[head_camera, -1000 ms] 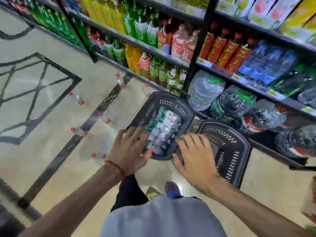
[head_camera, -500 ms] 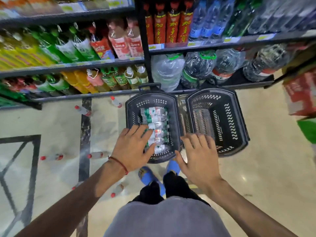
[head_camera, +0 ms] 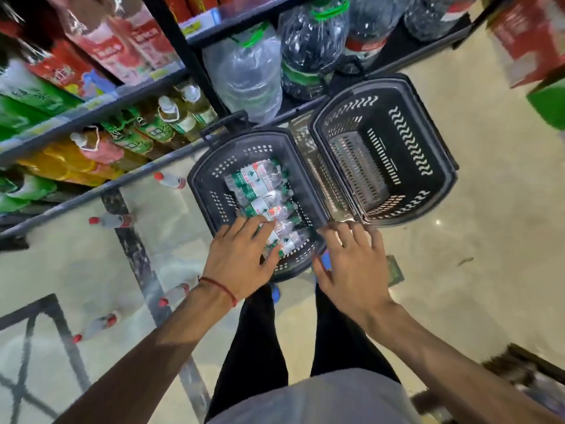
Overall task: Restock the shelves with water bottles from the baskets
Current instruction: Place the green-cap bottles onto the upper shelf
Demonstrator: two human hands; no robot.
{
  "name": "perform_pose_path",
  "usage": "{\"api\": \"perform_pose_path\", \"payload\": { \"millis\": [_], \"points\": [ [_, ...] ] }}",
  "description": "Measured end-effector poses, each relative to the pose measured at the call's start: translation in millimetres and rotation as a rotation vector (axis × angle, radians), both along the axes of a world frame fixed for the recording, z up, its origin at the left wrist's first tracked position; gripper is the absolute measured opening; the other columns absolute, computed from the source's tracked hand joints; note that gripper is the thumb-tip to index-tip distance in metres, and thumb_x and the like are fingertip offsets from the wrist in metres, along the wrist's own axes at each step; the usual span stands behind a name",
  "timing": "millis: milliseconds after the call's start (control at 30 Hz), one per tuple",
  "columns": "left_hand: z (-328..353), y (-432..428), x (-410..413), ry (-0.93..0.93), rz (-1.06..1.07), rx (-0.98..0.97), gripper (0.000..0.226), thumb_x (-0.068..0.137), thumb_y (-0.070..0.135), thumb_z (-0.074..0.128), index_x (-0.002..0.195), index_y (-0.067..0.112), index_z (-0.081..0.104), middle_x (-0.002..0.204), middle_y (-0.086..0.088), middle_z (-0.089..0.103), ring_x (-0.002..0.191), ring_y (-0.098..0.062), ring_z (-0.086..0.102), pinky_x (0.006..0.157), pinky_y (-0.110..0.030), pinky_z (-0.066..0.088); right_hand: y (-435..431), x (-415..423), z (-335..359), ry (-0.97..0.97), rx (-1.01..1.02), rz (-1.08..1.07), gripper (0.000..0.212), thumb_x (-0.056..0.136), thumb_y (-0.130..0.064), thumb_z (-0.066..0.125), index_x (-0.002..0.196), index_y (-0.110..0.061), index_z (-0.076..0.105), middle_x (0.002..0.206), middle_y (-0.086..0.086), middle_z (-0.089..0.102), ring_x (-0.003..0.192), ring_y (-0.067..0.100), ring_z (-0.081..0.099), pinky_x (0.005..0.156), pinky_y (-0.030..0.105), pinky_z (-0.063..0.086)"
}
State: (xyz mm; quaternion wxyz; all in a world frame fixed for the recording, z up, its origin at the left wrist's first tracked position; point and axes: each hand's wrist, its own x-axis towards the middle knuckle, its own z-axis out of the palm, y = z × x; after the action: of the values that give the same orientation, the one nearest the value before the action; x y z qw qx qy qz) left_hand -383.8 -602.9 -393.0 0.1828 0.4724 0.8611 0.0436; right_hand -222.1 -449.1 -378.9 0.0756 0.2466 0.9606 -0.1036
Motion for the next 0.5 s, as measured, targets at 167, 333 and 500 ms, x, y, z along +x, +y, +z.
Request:
{"api": "perform_pose_path", "payload": {
  "millis": [167,333,500],
  "points": [
    [-56,-11,-36,-0.03,-0.093,-0.027,0.041,0.09,0.041,0.054,0.12,0.017,0.068,0.118,-0.002,0.067,0.103,-0.03,0.061,0.081,-0.043,0.053,-51,-27,-69,-0.052,-0.063,-0.238,0.037,0.094,-0.043,0.051,0.115,-0.018,0.067,0.111,0.002,0.064,0.107,0.029,0.056,0.097,0.049,0.041],
    [-126,-18,-62,-0.071,-0.186,-0.091,0.043,0.091,0.042,0.053,0.122,0.015,0.066,0.12,-0.004,0.066,0.107,-0.03,0.06,0.083,-0.044,0.053,-85,-50,-152,-0.1,-0.152,-0.381,0.04,0.091,-0.042,0.051,0.114,-0.015,0.069,0.109,0.005,0.067,0.105,0.033,0.058,0.091,0.048,0.046],
    [-205,-20,-75,-0.143,-0.233,-0.135,0.047,0.092,0.045,0.049,0.125,0.016,0.063,0.122,-0.004,0.062,0.11,-0.03,0.057,0.083,-0.046,0.056,-93,-62,-265,-0.222,-0.622,-0.765,0.048,0.096,-0.043,0.059,0.137,-0.017,0.057,0.134,0.009,0.06,0.125,0.033,0.054,0.095,0.05,0.053]
  ]
}}
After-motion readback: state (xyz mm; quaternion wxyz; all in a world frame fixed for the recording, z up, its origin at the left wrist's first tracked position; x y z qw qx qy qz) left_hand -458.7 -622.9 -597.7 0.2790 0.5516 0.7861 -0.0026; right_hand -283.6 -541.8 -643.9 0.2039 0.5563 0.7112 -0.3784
